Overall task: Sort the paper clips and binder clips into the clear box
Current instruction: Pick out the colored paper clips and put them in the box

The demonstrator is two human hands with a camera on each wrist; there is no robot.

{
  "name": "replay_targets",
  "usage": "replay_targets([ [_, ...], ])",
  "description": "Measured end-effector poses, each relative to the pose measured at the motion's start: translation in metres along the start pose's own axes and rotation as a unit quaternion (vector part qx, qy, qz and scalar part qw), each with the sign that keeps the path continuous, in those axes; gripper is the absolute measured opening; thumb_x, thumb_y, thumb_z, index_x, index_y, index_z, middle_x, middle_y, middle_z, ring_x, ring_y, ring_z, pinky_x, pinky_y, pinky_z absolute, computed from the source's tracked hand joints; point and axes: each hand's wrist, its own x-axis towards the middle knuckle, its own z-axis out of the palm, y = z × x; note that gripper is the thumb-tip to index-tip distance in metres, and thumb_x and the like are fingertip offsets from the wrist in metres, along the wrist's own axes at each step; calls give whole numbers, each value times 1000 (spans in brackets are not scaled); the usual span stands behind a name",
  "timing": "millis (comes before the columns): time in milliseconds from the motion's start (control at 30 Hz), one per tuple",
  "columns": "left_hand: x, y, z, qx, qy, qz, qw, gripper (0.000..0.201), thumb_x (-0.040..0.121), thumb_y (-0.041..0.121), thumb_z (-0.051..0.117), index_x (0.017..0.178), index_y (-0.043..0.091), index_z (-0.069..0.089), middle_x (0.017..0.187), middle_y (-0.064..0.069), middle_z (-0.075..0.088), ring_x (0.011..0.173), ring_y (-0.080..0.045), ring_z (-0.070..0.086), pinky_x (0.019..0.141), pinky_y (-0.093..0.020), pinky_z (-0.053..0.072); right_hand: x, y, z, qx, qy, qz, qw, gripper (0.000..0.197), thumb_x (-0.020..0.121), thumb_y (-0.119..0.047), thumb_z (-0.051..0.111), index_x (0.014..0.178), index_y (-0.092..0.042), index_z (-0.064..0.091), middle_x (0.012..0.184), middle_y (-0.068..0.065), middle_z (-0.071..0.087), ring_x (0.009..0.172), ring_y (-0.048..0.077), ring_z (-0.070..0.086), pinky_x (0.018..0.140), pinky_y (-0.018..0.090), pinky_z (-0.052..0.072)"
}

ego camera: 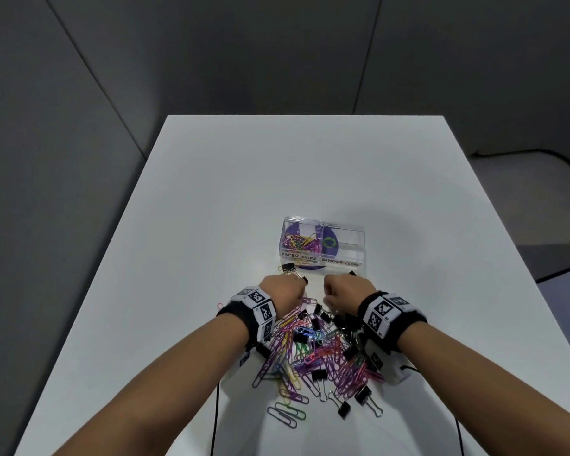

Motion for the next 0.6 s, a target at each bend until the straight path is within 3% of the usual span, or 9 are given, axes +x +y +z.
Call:
replay_targets([
  [133,-4,-4,-1,50,2,8,999,34,98,25,40,127,9,48,127,-12,55,115,-31,54,87,-39,47,-4,-1,-6,-29,42,-21,998,20,93,-24,46,107,-13,54,109,7,65,101,27,59,79,34,46],
  [300,-8,-5,-1,54,25,9,998,33,99,23,36,124,7,50,126,-13,51,110,-32,56,80,-40,48,-12,-28,5,-56,24,-95,994,30,92,-34,50,109,-10,54,107,9,66,99,28,61,77,35,46],
  [467,-15,-23,-7,-27,61,-13,998,29,99,22,36,120,10,52,124,-9,57,110,-28,57,85,-37,47,-10,-25,13,-43,18,-67,997,24,93,-27,50,106,-7,55,106,12,65,98,30,61,77,37,48],
  [600,-27,-43,-4,-76,22,-39,996,34,98,18,39,131,15,46,134,-7,51,119,-27,53,96,-36,43,-9,-9,5,-39,23,-50,998,19,94,-22,46,105,-9,55,106,10,66,98,29,61,81,37,49],
])
